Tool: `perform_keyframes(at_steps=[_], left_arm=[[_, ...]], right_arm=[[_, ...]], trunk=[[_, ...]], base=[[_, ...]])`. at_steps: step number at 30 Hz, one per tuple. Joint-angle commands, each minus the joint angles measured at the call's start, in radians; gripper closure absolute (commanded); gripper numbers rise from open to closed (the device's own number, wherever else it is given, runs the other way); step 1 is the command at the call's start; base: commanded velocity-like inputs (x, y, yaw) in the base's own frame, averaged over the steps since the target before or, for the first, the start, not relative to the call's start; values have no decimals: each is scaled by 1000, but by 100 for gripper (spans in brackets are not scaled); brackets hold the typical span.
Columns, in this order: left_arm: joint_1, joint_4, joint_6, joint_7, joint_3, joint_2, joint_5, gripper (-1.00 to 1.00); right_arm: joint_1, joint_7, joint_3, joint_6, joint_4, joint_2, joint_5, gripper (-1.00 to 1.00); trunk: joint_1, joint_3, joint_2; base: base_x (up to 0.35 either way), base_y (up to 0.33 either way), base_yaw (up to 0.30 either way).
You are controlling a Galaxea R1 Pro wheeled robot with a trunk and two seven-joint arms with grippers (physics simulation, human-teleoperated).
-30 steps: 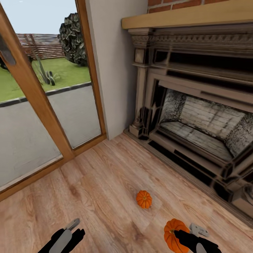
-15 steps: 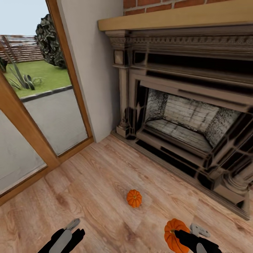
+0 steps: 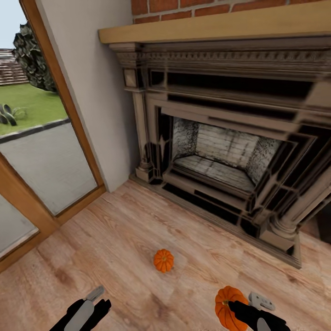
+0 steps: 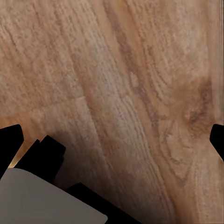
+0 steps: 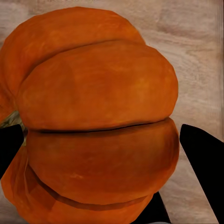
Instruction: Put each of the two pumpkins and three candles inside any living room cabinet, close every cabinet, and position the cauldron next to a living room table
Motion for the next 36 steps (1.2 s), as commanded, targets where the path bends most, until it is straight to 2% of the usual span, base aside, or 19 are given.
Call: perform_keyframes(at_steps=[1, 11, 26, 36], left_arm=[[0, 0, 0, 0, 0, 0, 0, -100], [0, 0, 0, 0, 0, 0, 0, -100], [0, 0, 0, 0, 0, 0, 0, -100], [0, 1, -1, 0, 0, 0, 0, -100]], right_arm=[[0, 1, 0, 0, 0, 0, 0, 100], [0, 3, -25, 1, 0, -1, -1, 100], [0, 4, -27, 3, 0, -1, -4, 100], [0, 4, -28, 3, 0, -1, -5, 100]], trunk=[[0, 1, 0], [0, 9, 0], [0, 24, 0], [0, 34, 0]], base=[[0, 0, -255], [0, 0, -254], [0, 3, -247], [0, 187, -246]])
